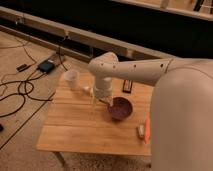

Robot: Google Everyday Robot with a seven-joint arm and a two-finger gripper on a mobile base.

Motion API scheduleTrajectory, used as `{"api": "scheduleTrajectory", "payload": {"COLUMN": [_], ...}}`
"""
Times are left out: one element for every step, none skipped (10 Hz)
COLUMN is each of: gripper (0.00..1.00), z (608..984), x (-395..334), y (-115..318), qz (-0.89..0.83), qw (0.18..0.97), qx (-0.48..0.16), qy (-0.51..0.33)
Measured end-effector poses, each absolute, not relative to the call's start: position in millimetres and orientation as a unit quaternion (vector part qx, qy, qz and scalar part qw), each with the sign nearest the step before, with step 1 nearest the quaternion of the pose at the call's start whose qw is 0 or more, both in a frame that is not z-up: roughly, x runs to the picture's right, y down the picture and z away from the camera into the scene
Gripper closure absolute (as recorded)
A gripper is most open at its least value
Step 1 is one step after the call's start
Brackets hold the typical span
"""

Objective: Move the arm in a circular motion

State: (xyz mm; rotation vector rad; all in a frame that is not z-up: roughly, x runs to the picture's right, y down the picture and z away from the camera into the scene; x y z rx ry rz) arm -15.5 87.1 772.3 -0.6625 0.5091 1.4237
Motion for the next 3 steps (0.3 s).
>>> {"api": "scheduleTrajectory", "payload": {"gripper": [0.35,0.35,0.35], "z": [772.1,772.4,772.6], "x": [-19.1,-19.2,-17.4], "y": [86.9,86.8,86.9], "qz": [0.633,0.633,0.633], "qw": [0.68,0.68,0.679], "qx": [-0.296,-0.296,-0.295], "qy": [0.225,0.224,0.225]}}
